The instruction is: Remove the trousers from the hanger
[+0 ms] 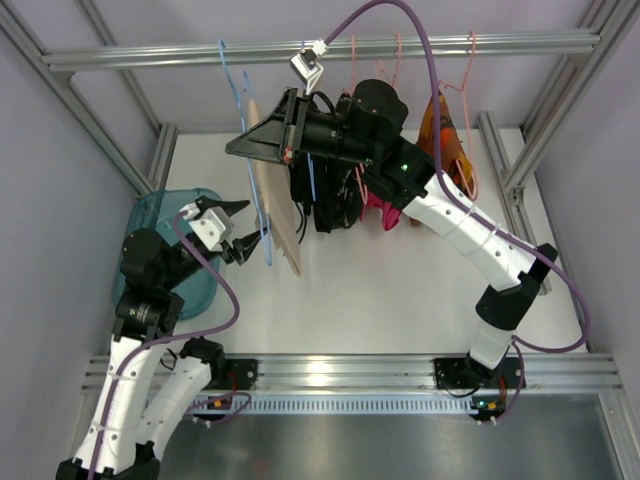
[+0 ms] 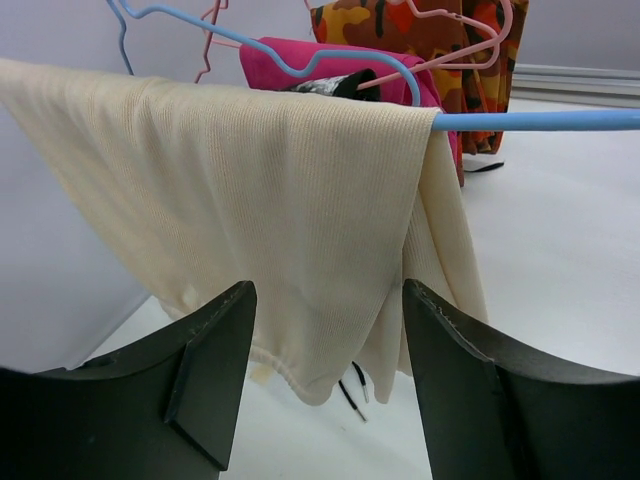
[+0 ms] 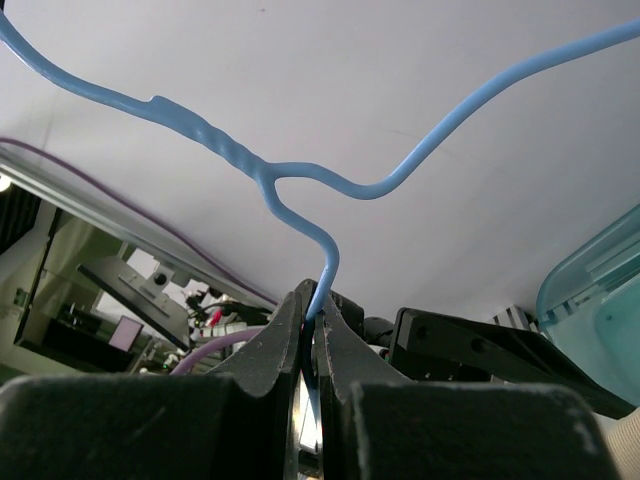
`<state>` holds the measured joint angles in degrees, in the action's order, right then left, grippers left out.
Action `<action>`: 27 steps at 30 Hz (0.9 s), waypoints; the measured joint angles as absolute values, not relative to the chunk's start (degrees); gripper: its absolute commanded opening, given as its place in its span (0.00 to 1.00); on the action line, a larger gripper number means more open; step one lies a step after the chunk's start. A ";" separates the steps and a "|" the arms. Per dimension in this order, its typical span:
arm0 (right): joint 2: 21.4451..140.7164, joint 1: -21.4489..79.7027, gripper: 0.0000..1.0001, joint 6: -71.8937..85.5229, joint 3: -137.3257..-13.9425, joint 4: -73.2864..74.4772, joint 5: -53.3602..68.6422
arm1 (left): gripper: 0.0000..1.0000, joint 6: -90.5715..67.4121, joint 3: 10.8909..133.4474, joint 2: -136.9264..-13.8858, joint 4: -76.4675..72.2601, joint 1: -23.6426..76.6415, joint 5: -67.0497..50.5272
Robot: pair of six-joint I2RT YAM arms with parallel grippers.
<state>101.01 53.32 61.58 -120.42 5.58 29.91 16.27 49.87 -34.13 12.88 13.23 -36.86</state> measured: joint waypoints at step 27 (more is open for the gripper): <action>101.01 53.06 0.00 61.65 -120.42 5.56 30.50 | 0.54 16.75 49.87 -35.40 13.43 13.23 -36.77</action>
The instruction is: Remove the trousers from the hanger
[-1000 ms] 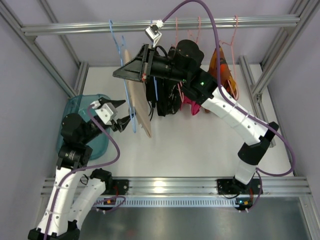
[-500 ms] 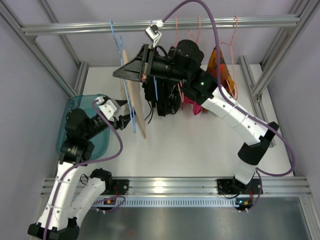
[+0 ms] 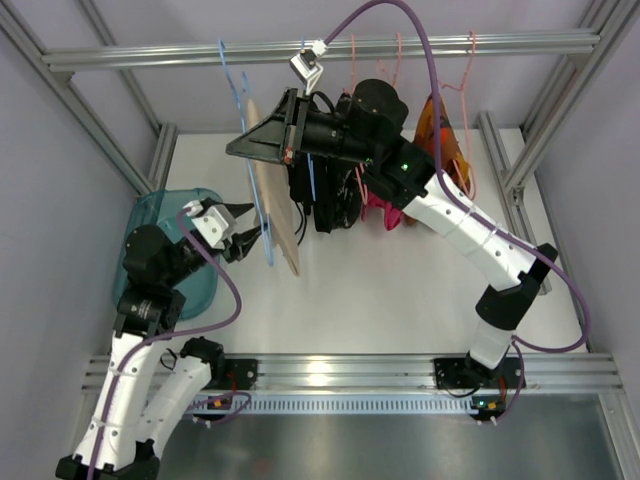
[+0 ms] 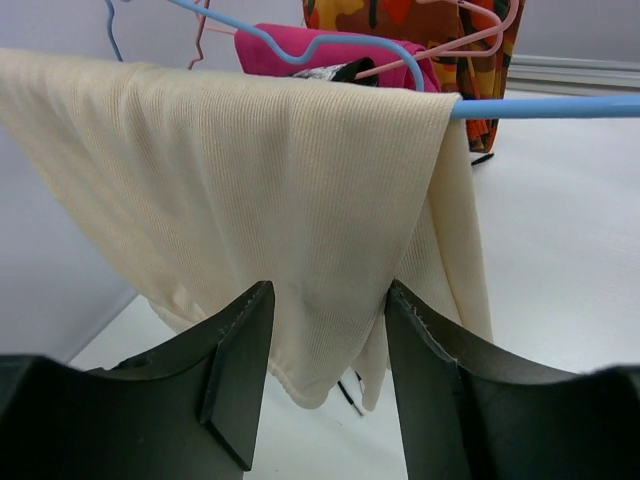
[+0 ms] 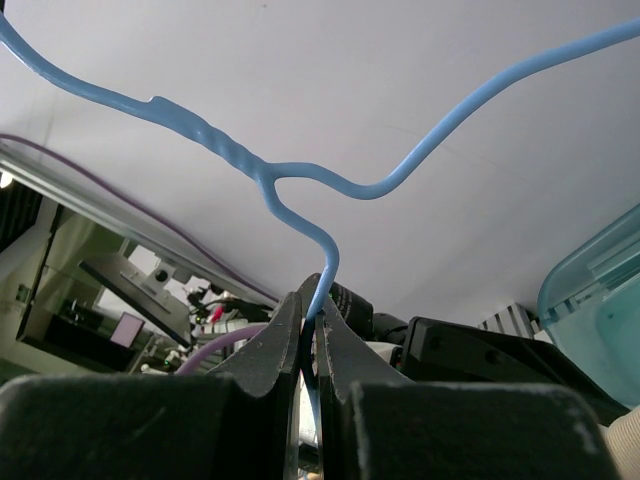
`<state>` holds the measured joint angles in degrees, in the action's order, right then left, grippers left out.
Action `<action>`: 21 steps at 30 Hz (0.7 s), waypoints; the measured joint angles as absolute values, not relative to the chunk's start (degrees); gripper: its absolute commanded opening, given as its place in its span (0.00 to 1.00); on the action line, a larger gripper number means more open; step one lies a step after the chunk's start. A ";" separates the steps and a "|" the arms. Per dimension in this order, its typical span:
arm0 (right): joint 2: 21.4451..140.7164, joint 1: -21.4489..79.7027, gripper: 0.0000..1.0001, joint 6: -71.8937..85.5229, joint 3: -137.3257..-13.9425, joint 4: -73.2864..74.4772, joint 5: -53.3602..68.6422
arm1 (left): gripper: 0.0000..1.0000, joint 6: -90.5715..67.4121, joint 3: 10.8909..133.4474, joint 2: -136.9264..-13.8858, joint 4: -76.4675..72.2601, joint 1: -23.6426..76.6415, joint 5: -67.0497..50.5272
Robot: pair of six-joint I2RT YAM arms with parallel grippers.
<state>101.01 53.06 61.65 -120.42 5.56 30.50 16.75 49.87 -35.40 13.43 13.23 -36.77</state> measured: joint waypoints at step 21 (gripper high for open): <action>100.99 52.95 0.00 61.73 -118.78 5.13 31.62 | 0.00 14.87 50.06 -37.74 13.34 13.28 -35.75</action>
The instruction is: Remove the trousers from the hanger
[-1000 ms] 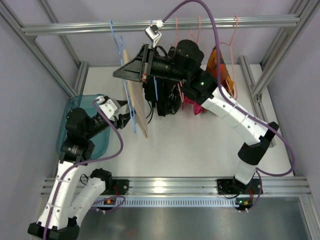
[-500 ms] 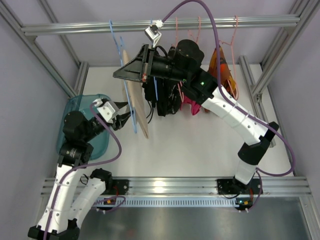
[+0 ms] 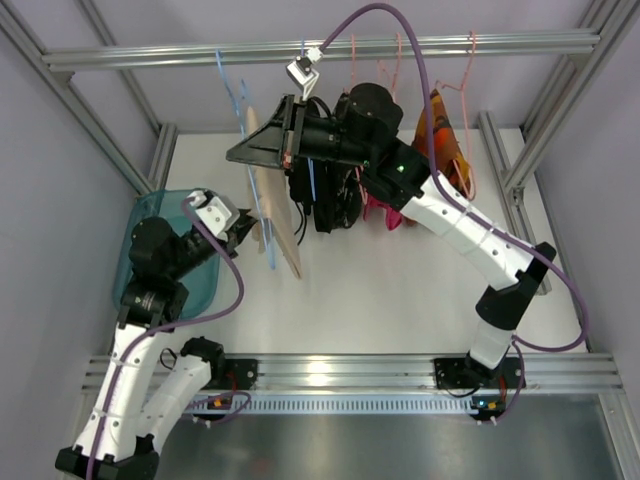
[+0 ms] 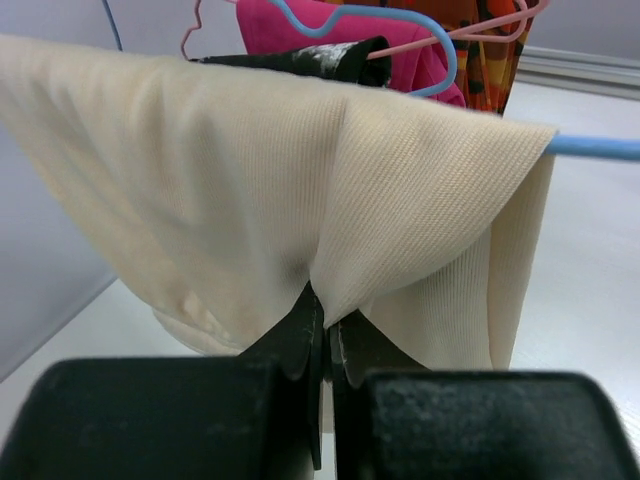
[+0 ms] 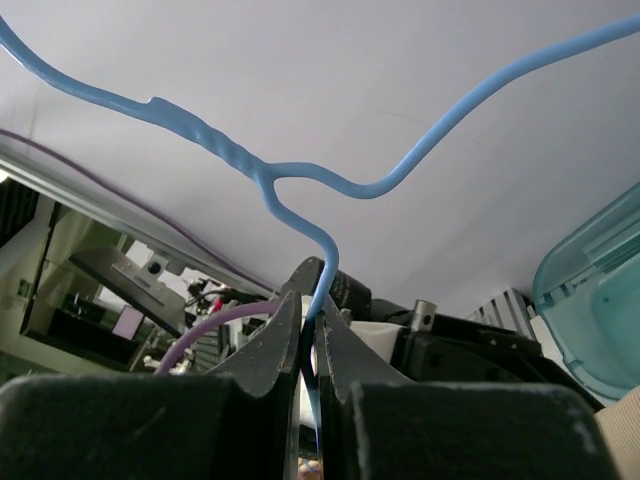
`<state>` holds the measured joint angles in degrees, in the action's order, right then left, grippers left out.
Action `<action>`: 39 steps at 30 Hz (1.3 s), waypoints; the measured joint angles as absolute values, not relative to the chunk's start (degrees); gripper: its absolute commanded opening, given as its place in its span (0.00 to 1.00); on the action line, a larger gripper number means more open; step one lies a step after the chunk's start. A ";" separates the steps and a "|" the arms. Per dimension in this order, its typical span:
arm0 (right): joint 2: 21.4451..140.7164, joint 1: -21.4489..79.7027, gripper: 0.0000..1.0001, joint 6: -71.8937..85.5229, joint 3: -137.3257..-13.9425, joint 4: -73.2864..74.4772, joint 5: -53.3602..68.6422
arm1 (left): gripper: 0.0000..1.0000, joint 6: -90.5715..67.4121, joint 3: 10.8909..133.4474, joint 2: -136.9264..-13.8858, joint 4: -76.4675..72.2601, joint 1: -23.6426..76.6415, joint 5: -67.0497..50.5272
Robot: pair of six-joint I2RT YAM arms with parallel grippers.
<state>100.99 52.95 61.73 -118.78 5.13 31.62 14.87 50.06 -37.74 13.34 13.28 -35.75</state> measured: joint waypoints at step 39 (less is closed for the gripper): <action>94.56 47.81 0.00 47.97 -94.04 3.75 33.26 | 0.00 -18.22 101.38 -49.63 13.72 4.29 -3.92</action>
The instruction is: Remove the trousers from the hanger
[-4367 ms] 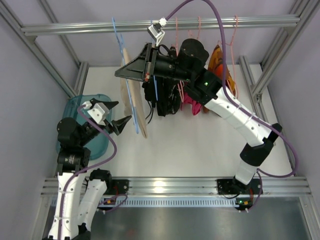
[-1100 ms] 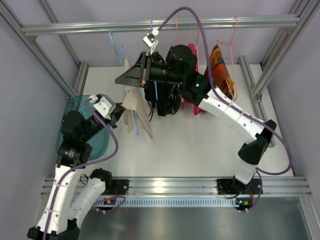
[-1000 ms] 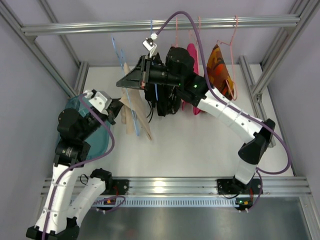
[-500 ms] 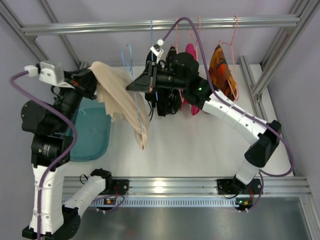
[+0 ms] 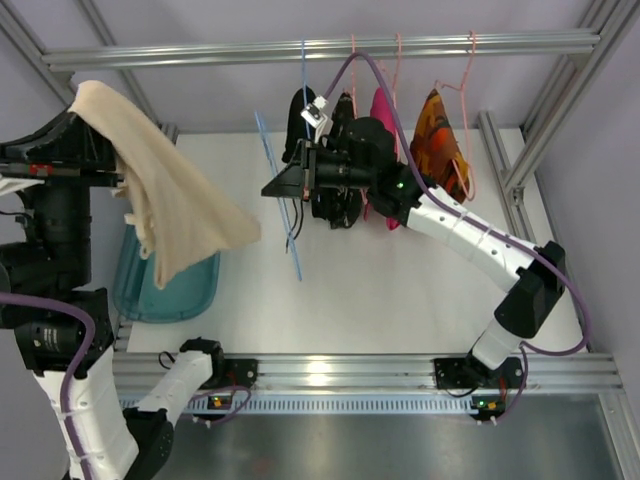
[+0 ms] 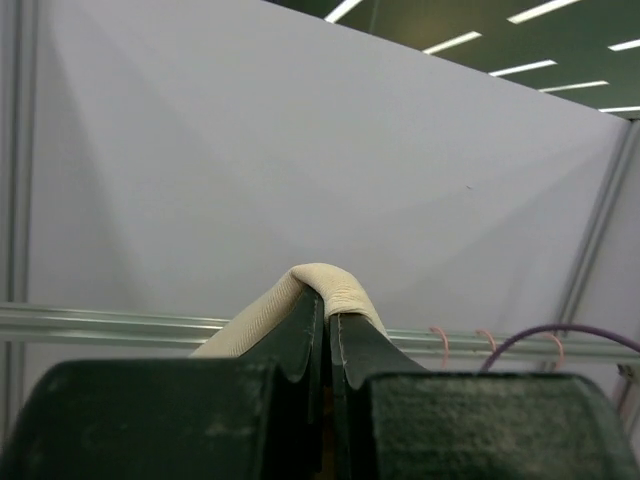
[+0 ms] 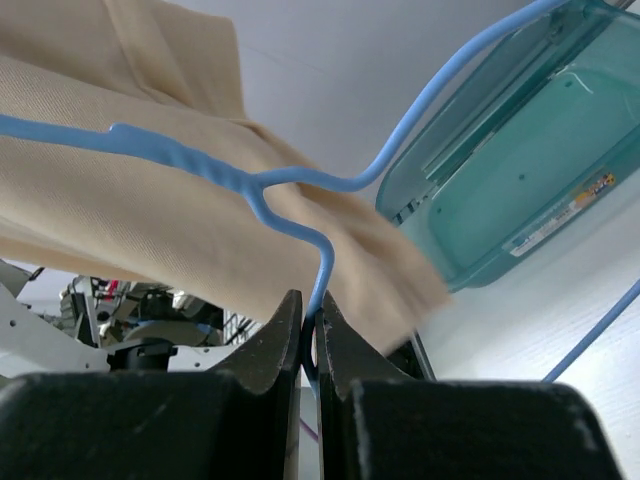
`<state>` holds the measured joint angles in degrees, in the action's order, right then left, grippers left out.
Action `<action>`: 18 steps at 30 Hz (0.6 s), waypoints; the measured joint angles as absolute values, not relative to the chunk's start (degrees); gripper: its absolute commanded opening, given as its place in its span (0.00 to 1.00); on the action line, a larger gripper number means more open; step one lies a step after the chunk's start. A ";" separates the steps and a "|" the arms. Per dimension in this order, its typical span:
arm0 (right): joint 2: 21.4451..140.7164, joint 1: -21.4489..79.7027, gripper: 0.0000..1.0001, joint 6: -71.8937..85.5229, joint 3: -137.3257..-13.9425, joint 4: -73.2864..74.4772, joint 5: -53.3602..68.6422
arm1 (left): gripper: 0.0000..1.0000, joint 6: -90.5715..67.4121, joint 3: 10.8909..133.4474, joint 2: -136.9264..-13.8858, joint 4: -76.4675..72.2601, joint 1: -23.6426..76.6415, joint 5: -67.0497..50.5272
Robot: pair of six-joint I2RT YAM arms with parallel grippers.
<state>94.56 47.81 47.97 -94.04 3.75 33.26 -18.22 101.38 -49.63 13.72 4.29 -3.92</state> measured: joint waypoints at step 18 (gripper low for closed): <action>92.79 49.78 0.00 41.82 -93.73 4.51 34.44 | 0.00 -4.82 77.93 -36.40 15.97 -4.97 16.23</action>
